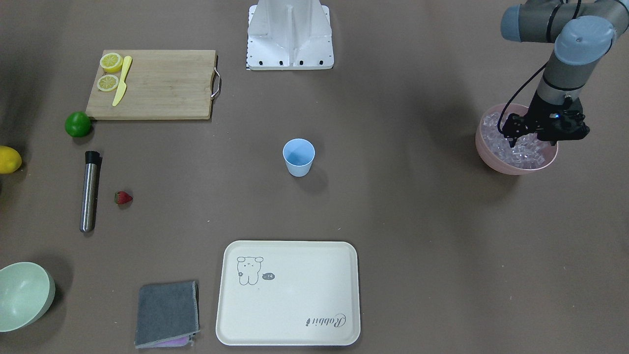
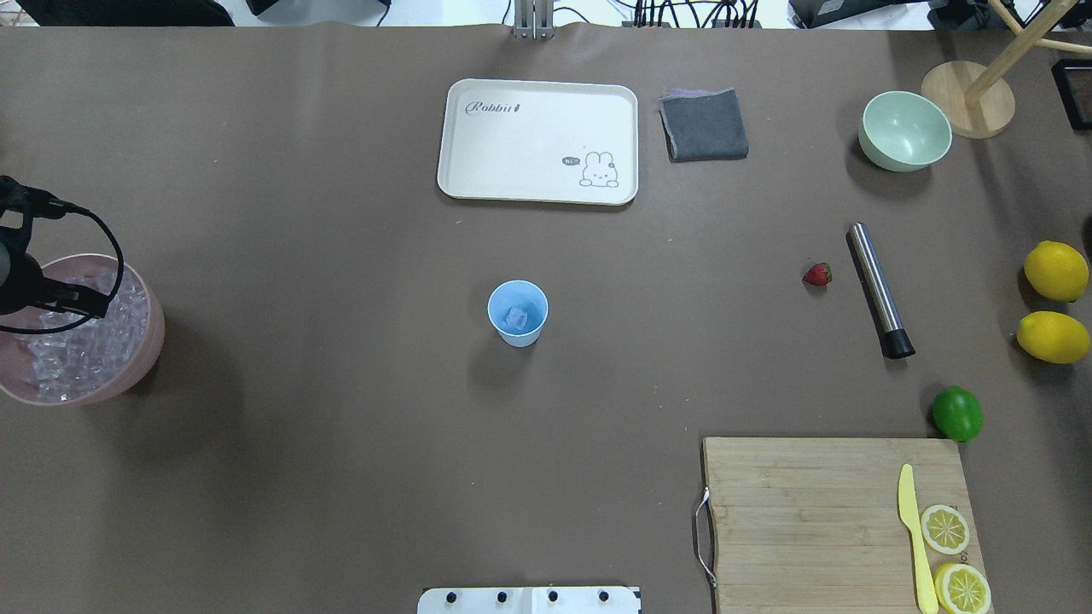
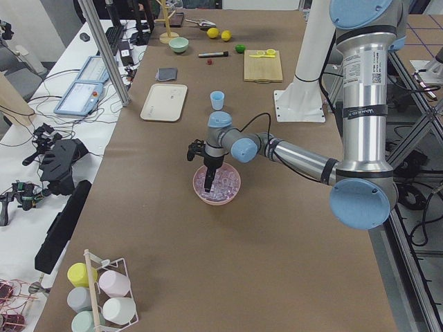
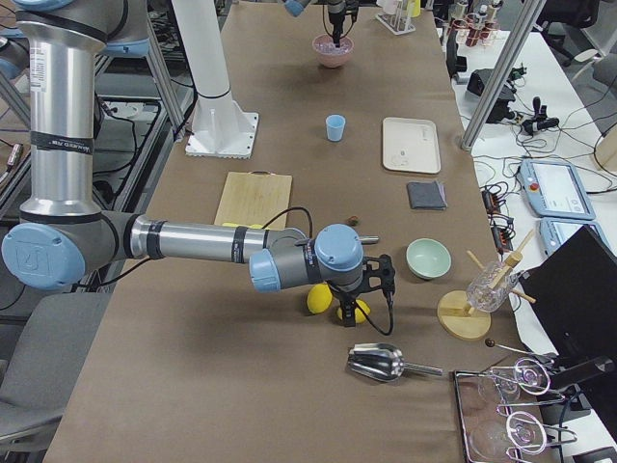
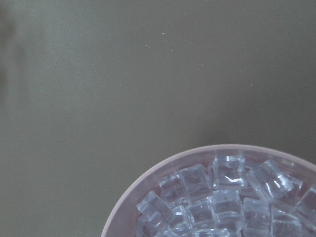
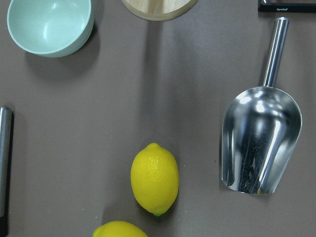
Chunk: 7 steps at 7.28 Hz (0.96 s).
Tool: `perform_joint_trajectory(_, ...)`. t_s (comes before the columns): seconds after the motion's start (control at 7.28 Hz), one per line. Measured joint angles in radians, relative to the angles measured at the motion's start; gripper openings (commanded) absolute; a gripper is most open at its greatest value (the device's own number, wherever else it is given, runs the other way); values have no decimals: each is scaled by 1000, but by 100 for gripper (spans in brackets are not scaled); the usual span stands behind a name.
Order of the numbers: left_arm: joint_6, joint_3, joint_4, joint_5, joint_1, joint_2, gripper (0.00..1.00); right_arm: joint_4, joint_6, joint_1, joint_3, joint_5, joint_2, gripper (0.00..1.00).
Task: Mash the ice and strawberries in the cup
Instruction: 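Close the left gripper on another ice cube in the bowl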
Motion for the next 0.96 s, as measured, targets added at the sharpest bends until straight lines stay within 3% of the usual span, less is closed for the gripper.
perform_joint_trajectory(0.96,-1,44,-1,6,20,-10,93,1,0,0,-22,-2,20,100)
